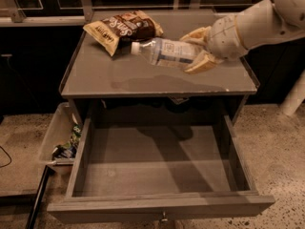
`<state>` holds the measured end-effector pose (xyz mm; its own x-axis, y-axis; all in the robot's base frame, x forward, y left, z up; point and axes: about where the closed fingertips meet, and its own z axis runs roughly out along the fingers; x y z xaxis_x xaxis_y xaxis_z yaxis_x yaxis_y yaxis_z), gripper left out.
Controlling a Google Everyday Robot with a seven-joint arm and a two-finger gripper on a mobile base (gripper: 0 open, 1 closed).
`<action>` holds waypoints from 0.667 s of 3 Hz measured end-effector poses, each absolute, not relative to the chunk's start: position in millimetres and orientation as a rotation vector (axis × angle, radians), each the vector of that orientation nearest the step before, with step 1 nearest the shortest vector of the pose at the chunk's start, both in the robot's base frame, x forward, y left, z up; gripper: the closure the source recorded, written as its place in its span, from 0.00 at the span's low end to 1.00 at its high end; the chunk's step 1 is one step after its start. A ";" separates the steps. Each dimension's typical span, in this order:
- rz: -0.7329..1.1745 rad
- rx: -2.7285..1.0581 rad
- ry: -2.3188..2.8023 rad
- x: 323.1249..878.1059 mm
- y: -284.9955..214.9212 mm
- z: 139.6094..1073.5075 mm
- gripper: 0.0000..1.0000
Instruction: Pick blue plastic bottle from top drawer and place on counter
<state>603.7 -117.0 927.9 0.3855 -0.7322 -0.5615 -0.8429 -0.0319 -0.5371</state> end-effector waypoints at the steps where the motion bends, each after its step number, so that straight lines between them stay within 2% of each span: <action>1: 0.214 -1.788 1.375 643.7 -95.6 922.7 1.00; 2: 0.265 -1.778 1.432 677.4 -82.1 898.2 1.00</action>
Offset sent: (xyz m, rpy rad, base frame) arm 0.1129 0.0449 -0.0548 0.0329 0.1616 -0.0346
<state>677.4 -82.1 898.2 0.3317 -0.7166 -0.6136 -0.8885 -0.0187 -0.4584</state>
